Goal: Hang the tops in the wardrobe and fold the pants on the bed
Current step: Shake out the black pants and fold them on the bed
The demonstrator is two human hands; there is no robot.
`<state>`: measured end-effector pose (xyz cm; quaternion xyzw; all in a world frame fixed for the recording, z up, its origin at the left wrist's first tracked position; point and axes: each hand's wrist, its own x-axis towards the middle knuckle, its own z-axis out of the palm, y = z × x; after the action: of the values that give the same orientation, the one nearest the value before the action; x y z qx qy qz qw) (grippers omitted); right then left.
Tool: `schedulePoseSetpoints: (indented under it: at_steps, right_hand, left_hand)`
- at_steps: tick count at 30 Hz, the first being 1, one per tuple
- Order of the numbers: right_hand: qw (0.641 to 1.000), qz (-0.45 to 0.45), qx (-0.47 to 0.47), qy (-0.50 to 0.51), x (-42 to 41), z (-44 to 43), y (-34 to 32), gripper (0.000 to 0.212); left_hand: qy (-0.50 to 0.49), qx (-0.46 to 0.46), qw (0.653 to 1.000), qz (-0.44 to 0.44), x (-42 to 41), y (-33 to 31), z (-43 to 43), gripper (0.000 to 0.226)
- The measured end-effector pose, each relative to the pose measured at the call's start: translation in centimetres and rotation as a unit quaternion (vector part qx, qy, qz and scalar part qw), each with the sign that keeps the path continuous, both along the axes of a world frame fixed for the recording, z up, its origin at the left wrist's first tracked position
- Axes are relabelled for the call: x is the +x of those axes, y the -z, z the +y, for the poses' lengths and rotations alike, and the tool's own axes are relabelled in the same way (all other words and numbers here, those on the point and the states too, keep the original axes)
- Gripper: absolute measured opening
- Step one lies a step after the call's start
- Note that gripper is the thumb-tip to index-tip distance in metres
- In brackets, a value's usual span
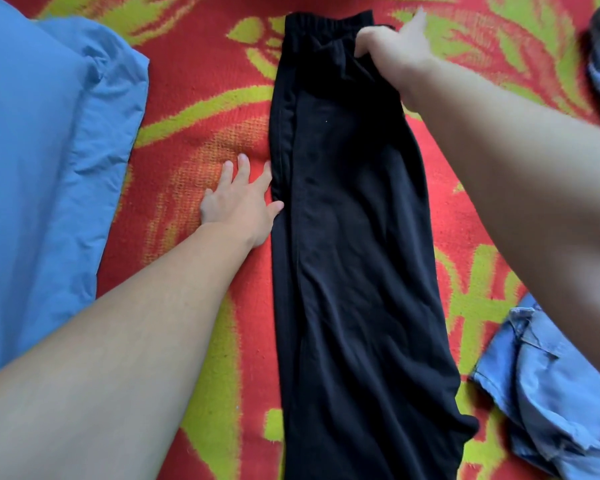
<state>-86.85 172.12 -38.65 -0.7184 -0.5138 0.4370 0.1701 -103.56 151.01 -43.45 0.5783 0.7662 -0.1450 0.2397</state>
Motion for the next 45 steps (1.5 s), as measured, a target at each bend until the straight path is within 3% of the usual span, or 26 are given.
schedulePoseSetpoints:
  at_steps: [3,7,10,14,18,20,22,23,24,26,28,29,31,32,36,39,42,45]
  right_hand:
    - [0.999,-0.002,-0.045,-0.008,-0.2,1.7,-0.9,0.069]
    - [0.998,0.039,-0.034,-0.027,0.4,1.1,-1.3,0.076]
    - [0.994,0.086,0.046,-0.057,1.0,-0.7,-2.7,0.054]
    - [0.975,0.015,0.190,-0.114,3.0,-3.8,-5.7,0.049]
    - [0.869,-0.066,0.405,-0.277,6.8,-11.4,-6.0,0.049]
    - [0.802,-0.141,0.382,-0.438,9.6,-15.8,-4.0,0.050]
    - [0.760,-0.214,0.239,-0.565,12.5,-19.0,-1.6,0.040]
    - [0.768,-0.229,0.167,-0.574,13.6,-20.5,-0.7,0.039]
    - [0.805,-0.215,0.124,-0.538,14.4,-21.7,0.0,0.046]
    - [0.913,-0.126,0.109,-0.372,14.9,-23.7,0.5,0.058]
    - [0.974,-0.077,0.105,-0.185,14.3,-24.3,0.3,0.049]
    - [0.989,-0.059,0.077,-0.112,13.8,-24.0,0.2,0.041]
    - [0.999,-0.031,-0.020,-0.027,12.4,-23.1,-0.1,0.033]
    - [0.998,-0.024,-0.057,-0.011,11.9,-22.6,-0.3,0.040]
    - [0.989,0.004,-0.143,0.025,11.2,-21.4,-0.6,0.067]
    - [0.997,-0.009,-0.074,0.010,10.9,-21.1,-1.0,0.027]
    - [0.998,0.007,0.054,0.040,10.5,-21.6,-2.4,0.026]
    - [0.977,0.150,0.078,0.132,10.9,-23.8,-2.8,0.027]
  left_hand:
    - [-0.002,-0.003,1.000,0.003,0.0,0.0,0.0,0.067]
    - [-0.003,-0.006,1.000,0.006,0.1,0.2,0.0,0.067]
    - [-0.007,-0.011,1.000,0.001,0.0,0.1,0.2,0.068]
    - [-0.009,-0.007,1.000,-0.009,-0.2,-0.5,0.4,0.069]
    - [0.005,-0.017,0.999,-0.032,-0.5,-1.3,0.0,0.068]
    - [0.001,-0.020,0.997,-0.071,-0.7,-1.9,-0.4,0.066]
    - [-0.035,0.024,0.993,-0.108,-0.7,-2.3,-1.2,0.059]
    - [-0.068,0.072,0.988,-0.122,-0.5,-2.5,-1.9,0.053]
    - [-0.113,0.132,0.976,-0.129,-0.1,-2.7,-2.7,0.045]
    - [-0.232,0.221,0.937,-0.138,1.5,-3.3,-4.2,0.038]
    - [-0.361,0.219,0.882,-0.208,3.8,-4.2,-5.1,0.059]
    - [-0.419,0.174,0.849,-0.272,5.2,-4.6,-5.3,0.068]
    - [-0.477,0.047,0.785,-0.392,7.9,-5.5,-5.4,0.079]
    - [-0.476,-0.002,0.767,-0.432,9.0,-5.8,-5.5,0.079]
    - [-0.491,-0.031,0.745,-0.451,11.6,-5.6,-4.9,0.041]
    - [-0.494,-0.006,0.710,-0.502,11.6,-6.3,-4.7,0.019]
    - [-0.473,0.074,0.662,-0.577,10.9,-7.9,-5.5,0.014]
    - [-0.466,0.097,0.602,-0.641,10.7,-9.0,-7.5,0.009]
